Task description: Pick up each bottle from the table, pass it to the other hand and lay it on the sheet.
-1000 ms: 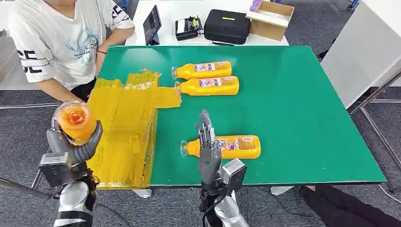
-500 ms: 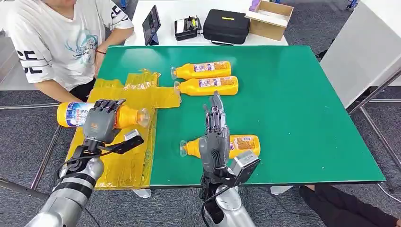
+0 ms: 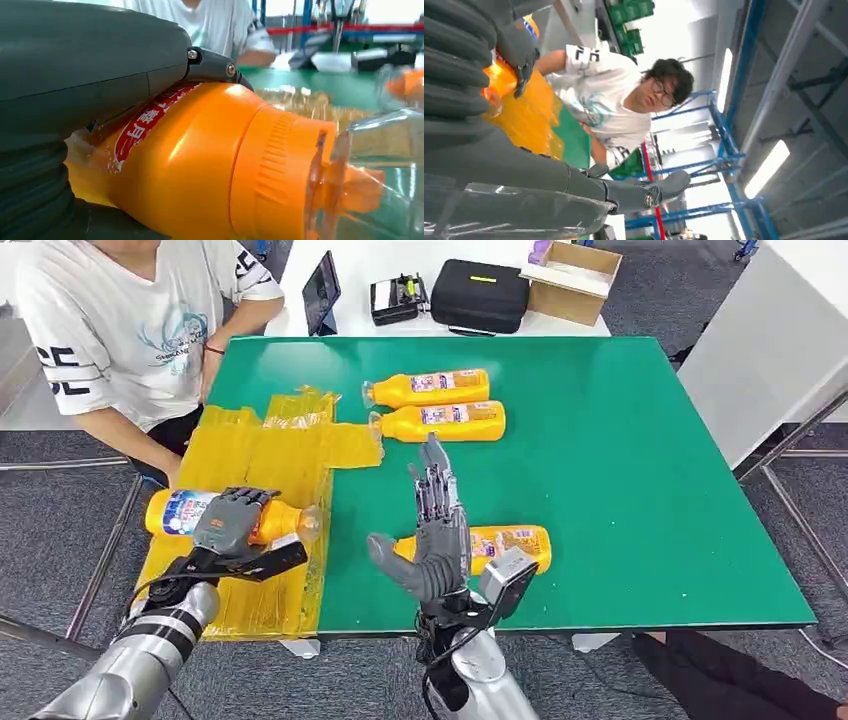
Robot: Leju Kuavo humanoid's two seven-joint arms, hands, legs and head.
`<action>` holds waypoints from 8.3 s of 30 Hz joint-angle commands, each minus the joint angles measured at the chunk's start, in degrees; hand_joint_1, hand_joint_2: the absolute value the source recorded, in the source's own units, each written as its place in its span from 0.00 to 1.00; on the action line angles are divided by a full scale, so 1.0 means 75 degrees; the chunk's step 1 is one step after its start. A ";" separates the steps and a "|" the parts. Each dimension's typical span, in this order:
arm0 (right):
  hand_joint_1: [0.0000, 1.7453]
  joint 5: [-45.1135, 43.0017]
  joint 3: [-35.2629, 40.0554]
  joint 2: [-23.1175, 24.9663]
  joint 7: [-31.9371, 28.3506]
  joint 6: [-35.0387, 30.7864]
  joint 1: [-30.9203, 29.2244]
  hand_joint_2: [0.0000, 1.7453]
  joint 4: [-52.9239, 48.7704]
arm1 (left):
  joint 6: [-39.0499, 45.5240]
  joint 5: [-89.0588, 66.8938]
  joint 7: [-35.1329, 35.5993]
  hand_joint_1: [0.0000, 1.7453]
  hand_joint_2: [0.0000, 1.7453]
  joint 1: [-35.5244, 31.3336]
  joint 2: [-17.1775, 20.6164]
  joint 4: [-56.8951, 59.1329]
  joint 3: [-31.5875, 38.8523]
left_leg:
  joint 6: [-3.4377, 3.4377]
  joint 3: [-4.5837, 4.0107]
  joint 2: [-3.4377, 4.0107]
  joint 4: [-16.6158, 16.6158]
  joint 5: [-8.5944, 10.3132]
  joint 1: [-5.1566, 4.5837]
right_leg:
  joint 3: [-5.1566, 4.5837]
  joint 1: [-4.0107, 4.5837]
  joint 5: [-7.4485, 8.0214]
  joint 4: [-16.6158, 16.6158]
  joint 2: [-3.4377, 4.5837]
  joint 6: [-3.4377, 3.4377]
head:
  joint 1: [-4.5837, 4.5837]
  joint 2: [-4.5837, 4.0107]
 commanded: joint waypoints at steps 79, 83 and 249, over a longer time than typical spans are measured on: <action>0.00 0.0938 0.0140 -0.0022 0.0186 -0.0043 -0.0413 1.00 0.2643 | -0.1266 0.8699 -0.2392 0.00 1.00 0.1313 -0.1158 -0.4463 0.2267 | 0.0010 0.0033 0.0014 0.0008 -0.0005 0.0019 | 0.0046 0.0029 -0.0008 -0.0011 -0.0014 -0.0032 | -0.0003 0.0000; 0.00 0.0912 0.0096 -0.0057 0.0191 -0.0025 -0.0435 1.00 0.2631 | -0.1258 0.8694 -0.2396 0.00 1.00 0.1354 -0.1187 -0.4444 0.2254 | 0.0010 0.0030 -0.0004 -0.0002 0.0006 0.0013 | 0.0044 0.0018 -0.0004 -0.0018 -0.0029 -0.0025 | 0.0000 0.0000; 0.00 0.4779 0.3610 -0.5894 0.4821 0.2035 -0.2680 1.00 0.3229 | -0.1664 0.7602 -0.2384 0.00 1.00 0.2633 -0.1969 -0.2642 0.1234 | 0.0042 0.0023 0.0003 -0.0002 0.0014 -0.0026 | 0.0048 -0.0012 0.0032 -0.0051 -0.0018 0.0023 | 0.0003 0.0000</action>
